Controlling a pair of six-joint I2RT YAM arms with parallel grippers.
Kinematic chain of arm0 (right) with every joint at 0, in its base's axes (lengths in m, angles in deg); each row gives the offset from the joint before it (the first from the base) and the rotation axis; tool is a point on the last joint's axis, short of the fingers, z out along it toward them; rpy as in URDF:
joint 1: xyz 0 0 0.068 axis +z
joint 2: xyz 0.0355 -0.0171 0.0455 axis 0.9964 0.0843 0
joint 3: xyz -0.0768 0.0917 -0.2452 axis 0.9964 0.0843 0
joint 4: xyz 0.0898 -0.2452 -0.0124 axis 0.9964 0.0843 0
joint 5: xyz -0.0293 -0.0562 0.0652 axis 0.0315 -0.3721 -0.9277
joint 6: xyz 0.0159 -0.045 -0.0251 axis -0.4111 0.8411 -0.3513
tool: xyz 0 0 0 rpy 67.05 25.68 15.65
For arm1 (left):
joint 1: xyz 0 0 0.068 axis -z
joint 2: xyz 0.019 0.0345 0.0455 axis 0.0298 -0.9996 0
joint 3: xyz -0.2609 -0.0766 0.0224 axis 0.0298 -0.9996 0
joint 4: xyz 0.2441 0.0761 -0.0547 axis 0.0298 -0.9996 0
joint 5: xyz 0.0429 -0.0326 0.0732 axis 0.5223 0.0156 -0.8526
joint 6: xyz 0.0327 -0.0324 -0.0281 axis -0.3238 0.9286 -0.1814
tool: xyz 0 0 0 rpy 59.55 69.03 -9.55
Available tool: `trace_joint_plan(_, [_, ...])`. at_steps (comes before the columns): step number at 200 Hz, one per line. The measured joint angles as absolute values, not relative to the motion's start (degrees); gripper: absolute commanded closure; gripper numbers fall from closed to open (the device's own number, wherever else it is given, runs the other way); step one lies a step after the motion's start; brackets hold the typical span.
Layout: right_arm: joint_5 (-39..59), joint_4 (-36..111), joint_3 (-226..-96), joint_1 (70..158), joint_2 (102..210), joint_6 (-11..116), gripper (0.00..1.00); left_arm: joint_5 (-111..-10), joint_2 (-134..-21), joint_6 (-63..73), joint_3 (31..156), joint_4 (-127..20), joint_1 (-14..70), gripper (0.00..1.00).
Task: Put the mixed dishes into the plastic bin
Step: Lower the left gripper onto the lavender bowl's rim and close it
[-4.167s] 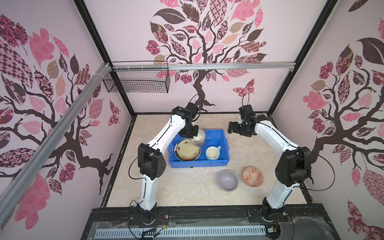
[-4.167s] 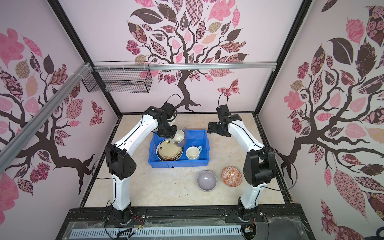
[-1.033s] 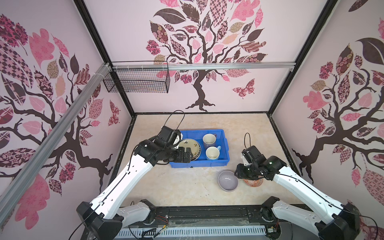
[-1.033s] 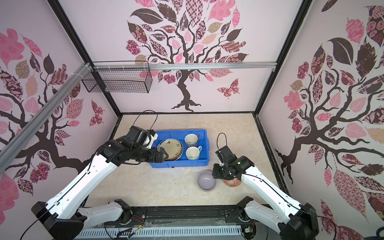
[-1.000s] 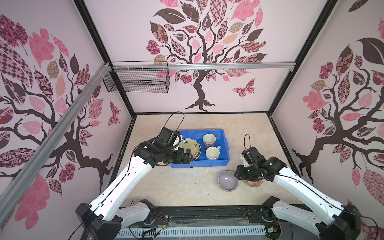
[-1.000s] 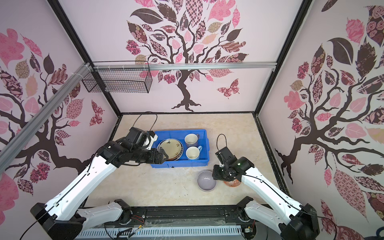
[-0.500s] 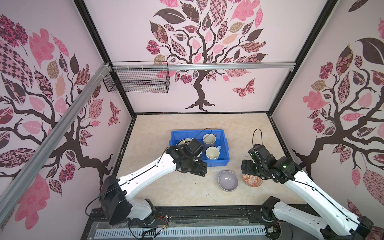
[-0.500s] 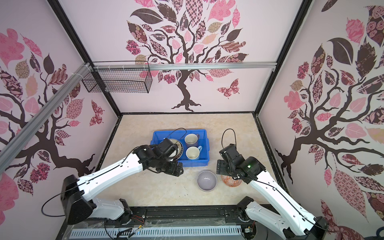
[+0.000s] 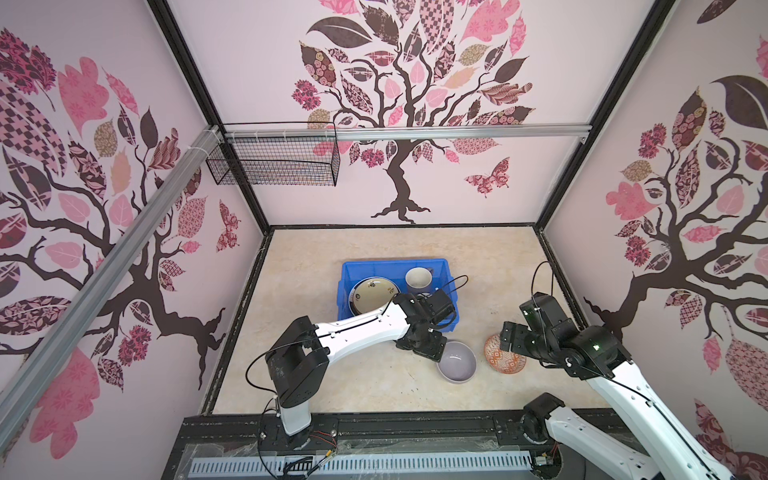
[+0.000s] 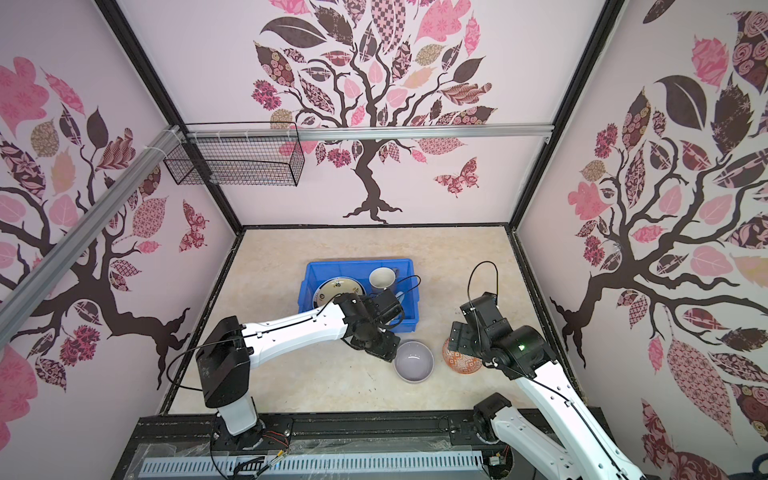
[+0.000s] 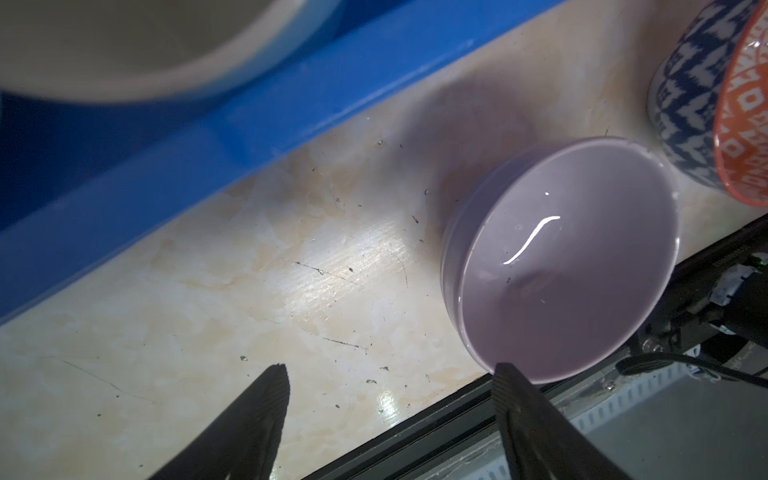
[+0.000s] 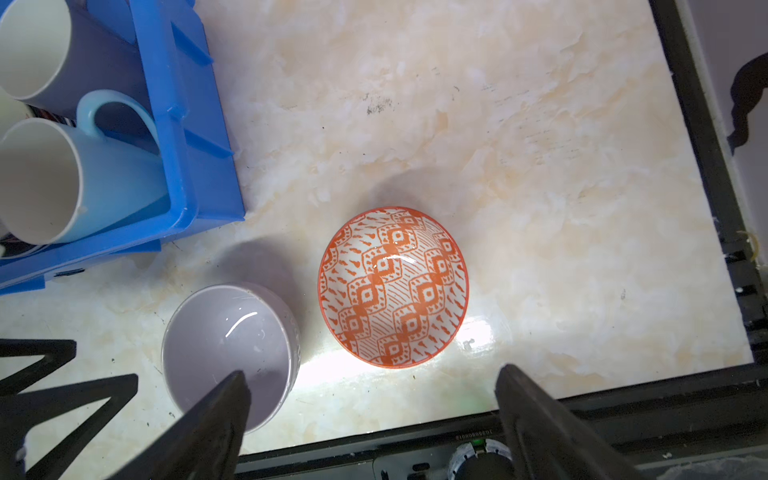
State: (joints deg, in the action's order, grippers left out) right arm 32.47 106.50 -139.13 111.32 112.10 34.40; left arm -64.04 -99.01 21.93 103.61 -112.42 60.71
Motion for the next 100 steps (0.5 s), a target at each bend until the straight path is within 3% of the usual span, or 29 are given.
trace_joint_plan(100, [32.9, 110.7, -139.2, 111.3, 111.6, 34.0, 0.01, -62.9, -104.4, 21.3, 105.1, -108.7, 62.8, 0.46])
